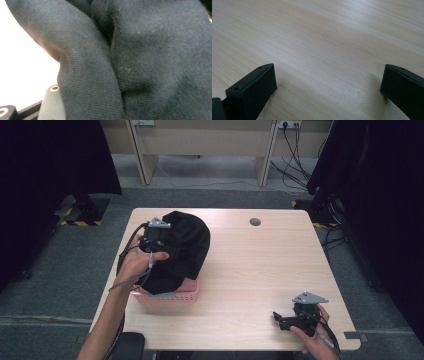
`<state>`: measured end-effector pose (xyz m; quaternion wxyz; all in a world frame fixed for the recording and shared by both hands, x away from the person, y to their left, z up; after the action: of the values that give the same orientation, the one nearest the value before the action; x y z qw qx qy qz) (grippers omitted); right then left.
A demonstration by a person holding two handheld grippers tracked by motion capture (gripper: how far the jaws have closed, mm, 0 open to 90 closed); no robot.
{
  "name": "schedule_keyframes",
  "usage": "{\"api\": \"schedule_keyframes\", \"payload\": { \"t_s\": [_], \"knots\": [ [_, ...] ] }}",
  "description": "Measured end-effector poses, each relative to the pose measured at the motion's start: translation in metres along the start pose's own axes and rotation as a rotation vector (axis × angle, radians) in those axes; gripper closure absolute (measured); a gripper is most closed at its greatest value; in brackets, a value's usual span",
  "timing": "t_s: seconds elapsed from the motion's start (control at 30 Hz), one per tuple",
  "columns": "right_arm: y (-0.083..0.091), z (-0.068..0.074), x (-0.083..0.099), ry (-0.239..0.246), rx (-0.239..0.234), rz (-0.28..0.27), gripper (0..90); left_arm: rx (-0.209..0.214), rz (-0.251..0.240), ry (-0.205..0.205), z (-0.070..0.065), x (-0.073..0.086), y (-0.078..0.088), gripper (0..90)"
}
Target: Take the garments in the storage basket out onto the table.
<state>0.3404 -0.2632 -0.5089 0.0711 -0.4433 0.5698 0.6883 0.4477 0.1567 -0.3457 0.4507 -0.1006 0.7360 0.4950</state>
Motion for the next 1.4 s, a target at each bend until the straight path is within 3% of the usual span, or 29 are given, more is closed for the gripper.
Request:
{"api": "schedule_keyframes", "payload": {
  "t_s": [0.37,0.6,0.97,1.4],
  "knots": [
    [0.000,0.000,0.000,0.001,0.000,0.001,0.4,0.065,0.007,-0.057,-0.031,-0.025,0.005,39.1],
    [0.000,0.000,0.000,0.001,0.000,0.002,0.4,0.124,0.022,-0.091,-0.056,-0.038,-0.002,39.0],
    [0.000,0.000,0.000,0.001,0.000,0.002,0.4,0.183,0.068,-0.141,-0.097,-0.049,-0.034,38.9],
    [0.000,0.000,0.000,0.001,0.000,0.002,0.4,0.209,0.118,-0.149,-0.124,-0.053,-0.073,38.9]
  ]
}}
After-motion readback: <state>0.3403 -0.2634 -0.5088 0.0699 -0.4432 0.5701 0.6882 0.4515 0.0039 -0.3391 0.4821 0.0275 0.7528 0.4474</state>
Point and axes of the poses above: each handheld gripper's, and its own axes: y roughly backward along the jaws, x roughly out of its underside, z roughly to its left, the point moved 3 cm from there along -y, roughly forward along the jaws, and after that the axes turned 3 degrees about y, right-handed, at the moved point
